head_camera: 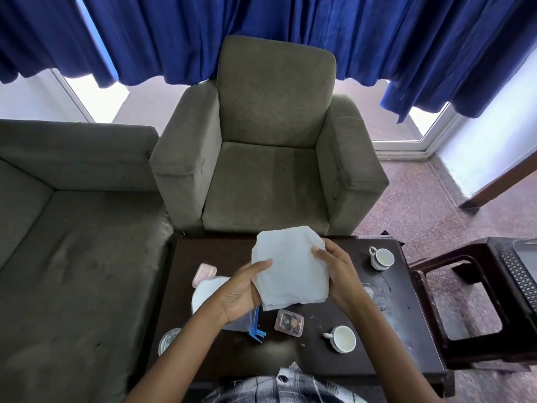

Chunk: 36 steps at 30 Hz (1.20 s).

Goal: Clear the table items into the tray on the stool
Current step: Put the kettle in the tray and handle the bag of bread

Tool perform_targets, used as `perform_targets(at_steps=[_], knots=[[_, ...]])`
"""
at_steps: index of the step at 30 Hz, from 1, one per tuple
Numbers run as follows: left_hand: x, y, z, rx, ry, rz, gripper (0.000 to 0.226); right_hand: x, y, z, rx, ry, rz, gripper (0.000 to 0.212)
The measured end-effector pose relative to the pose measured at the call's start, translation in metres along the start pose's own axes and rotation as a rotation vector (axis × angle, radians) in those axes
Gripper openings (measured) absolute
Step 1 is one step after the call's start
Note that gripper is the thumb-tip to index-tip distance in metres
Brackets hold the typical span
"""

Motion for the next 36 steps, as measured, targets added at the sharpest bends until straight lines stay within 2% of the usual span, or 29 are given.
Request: perform_targets(at_steps=[2, 4, 8, 12, 16, 18, 23, 26, 29, 31, 36], knots=[[-0.006, 0.001, -0.004, 0.045, -0.012, -0.034, 0.033, -0.003, 0.0, 0.001, -0.019, -0.009, -0.012, 0.019], [0.0, 0.001, -0.008, 0.07, -0.086, 0.023, 0.032, -0.005, 0.0, 0.001, -0.016, -0.011, -0.026, 0.019], [0.013, 0.005, -0.005, 0.033, -0.214, 0.088, 0.037, -0.007, 0.002, -0.001, 0.012, 0.019, -0.06, 0.021], [0.016, 0.005, -0.012, 0.05, -0.221, 0.112, 0.042, -0.003, 0.003, 0.008, -0.074, 0.025, -0.006, 0.05], [0.021, 0.007, -0.014, 0.064, -0.176, 0.137, 0.044, -0.003, 0.007, 0.012, -0.171, -0.122, 0.005, 0.074], [0.02, 0.008, -0.012, 0.068, -0.124, 0.135, 0.037, -0.004, 0.008, 0.011, -0.172, -0.149, -0.019, 0.071], [0.017, 0.008, -0.006, 0.028, -0.154, 0.127, 0.035, -0.011, 0.014, 0.007, -0.097, -0.02, -0.11, 0.035], [0.018, 0.009, -0.013, 0.085, -0.236, 0.129, 0.042, -0.014, 0.016, 0.006, -0.07, 0.011, -0.157, 0.035], [0.022, 0.01, -0.015, 0.111, -0.386, 0.162, 0.035, -0.014, 0.015, 0.003, -0.054, -0.02, -0.158, 0.051], [0.026, 0.012, -0.015, 0.114, -0.464, 0.179, 0.034, -0.009, 0.014, -0.002, -0.013, -0.013, -0.123, 0.054], [0.033, 0.016, -0.011, 0.068, -0.471, 0.173, 0.041, -0.001, 0.015, -0.011, 0.083, 0.251, -0.085, 0.047]])
Point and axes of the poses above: each hand's wrist, its own y-axis away from the middle knuckle, its own z-axis out of the palm, x = y × z, the point moved 9 cm from there along -y, towards the middle knuckle, and after that the axes turned 8 degrees about y, right-handed, at the moved point
